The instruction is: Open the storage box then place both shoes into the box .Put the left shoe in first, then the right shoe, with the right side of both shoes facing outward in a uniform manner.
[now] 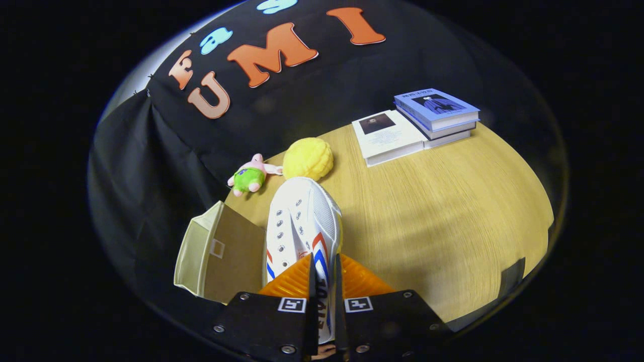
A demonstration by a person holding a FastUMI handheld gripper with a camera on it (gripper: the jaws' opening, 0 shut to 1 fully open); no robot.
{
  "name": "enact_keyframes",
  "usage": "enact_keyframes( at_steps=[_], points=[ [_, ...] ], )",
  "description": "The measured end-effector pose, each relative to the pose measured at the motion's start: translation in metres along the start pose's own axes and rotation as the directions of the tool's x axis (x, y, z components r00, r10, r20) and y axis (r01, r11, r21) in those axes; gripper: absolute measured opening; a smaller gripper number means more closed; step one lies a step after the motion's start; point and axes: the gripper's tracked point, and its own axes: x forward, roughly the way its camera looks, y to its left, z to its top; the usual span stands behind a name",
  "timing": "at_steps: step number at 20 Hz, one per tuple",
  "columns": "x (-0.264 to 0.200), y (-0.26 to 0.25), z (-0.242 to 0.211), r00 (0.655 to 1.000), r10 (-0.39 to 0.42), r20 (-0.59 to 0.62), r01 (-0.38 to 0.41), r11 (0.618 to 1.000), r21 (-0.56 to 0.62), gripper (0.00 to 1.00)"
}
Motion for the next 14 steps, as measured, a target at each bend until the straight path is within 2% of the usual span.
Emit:
enact_keyframes(
  at_steps=[6, 10, 14],
  points=[
    [-0.001, 0.093, 0.016, 0.994, 0.107, 0.019, -0.106, 0.992, -0.071, 0.13],
    [0.010, 0.159, 0.011, 0.983, 0.185, -0.007, -0.184, 0.973, -0.142, 0.13],
    [0.022, 0.205, 0.003, 0.976, 0.214, -0.033, -0.216, 0.954, -0.210, 0.13]
  ],
)
